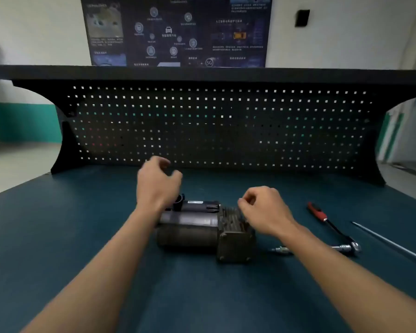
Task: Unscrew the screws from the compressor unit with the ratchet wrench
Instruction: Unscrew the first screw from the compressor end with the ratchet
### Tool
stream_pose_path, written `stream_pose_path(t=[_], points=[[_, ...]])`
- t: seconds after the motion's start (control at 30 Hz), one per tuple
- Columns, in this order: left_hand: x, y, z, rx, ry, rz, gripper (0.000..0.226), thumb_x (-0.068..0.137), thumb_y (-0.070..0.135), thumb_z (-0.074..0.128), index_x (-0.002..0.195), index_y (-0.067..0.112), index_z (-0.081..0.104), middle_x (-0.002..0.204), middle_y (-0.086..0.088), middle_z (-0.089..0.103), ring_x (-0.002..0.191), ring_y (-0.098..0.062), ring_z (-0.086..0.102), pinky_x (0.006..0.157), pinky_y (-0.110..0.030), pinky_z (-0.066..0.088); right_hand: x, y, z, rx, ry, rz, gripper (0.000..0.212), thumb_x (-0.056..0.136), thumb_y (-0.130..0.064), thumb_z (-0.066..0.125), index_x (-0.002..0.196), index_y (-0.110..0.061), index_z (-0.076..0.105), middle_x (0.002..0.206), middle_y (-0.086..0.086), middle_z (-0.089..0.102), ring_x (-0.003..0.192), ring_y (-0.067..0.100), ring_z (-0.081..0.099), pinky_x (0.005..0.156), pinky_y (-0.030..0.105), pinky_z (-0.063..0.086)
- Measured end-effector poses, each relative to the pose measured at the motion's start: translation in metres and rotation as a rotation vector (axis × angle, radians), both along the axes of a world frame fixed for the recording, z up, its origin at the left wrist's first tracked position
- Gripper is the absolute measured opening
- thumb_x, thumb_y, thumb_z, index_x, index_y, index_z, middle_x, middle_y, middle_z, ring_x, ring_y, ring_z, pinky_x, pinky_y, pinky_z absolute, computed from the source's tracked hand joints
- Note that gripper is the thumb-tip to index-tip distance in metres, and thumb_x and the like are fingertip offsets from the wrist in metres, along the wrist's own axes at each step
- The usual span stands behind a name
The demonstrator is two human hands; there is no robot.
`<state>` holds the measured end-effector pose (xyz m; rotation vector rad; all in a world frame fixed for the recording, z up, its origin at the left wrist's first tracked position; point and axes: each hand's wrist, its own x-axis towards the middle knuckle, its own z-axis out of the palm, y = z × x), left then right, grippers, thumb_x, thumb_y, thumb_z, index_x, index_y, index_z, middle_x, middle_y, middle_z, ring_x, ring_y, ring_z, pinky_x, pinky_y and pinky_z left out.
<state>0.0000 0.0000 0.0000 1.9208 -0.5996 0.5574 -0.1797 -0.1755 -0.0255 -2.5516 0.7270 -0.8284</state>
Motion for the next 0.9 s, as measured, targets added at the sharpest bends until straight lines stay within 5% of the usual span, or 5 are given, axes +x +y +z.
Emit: stream_pose_path(t=[0.13,0.27,0.4,0.57,0.9], points=[[0.011,-0.025,-0.016,0.741,-0.12,-0.317,0.052,0.084,0.059,0.065,0.121,0.023,0.063,0.124,0.001,0.062,0.121,-0.019,0.051,0.102,-0.037,0.042,-0.006,-0.039,0.007,0.034,0.185,-0.061,0.025,0.089,-0.038,0.062,0.069,-0.025,0.067,0.072,-0.013,0.066,0.072,0.013,0.065,0.068,0.038,0.057],[0.019,-0.02,-0.029,0.876,-0.052,-0.402,0.08,0.07,0.089,0.047,0.125,0.033,0.06,0.133,0.01,0.057,0.124,-0.013,0.049,0.106,-0.037,0.038,-0.001,-0.035,0.002,0.159,0.147,0.038,0.039,0.084,-0.062,0.061,0.089,-0.025,0.07,0.088,-0.012,0.069,0.087,0.01,0.065,0.083,0.033,0.054],[0.021,0.006,-0.03,0.442,-0.006,-0.604,0.07,0.064,0.083,0.06,0.116,0.037,0.063,0.129,0.027,0.053,0.12,0.008,0.048,0.1,-0.016,0.037,-0.004,-0.003,-0.029,0.332,0.105,0.184,0.084,0.067,-0.088,0.048,0.131,-0.034,0.056,0.124,-0.018,0.058,0.107,-0.001,0.058,0.095,0.024,0.046],[0.009,0.003,-0.069,-0.503,0.319,-0.401,0.012,0.093,0.024,0.064,0.087,0.015,0.068,0.089,-0.005,0.071,0.087,-0.016,0.064,0.079,-0.025,0.052,0.006,-0.02,-0.047,0.509,-0.086,0.145,0.027,0.094,-0.038,0.065,0.119,-0.029,0.062,0.112,-0.018,0.063,0.102,-0.005,0.059,0.083,0.01,0.041],[0.008,0.002,-0.081,-0.306,0.283,-0.324,0.046,0.075,0.056,0.06,0.116,0.038,0.063,0.111,0.016,0.064,0.096,0.008,0.06,0.081,-0.022,0.044,0.022,-0.022,-0.039,-0.281,-0.365,-0.158,0.015,0.092,-0.031,0.066,0.098,-0.018,0.07,0.092,-0.008,0.069,0.081,0.018,0.064,0.067,0.031,0.046]])
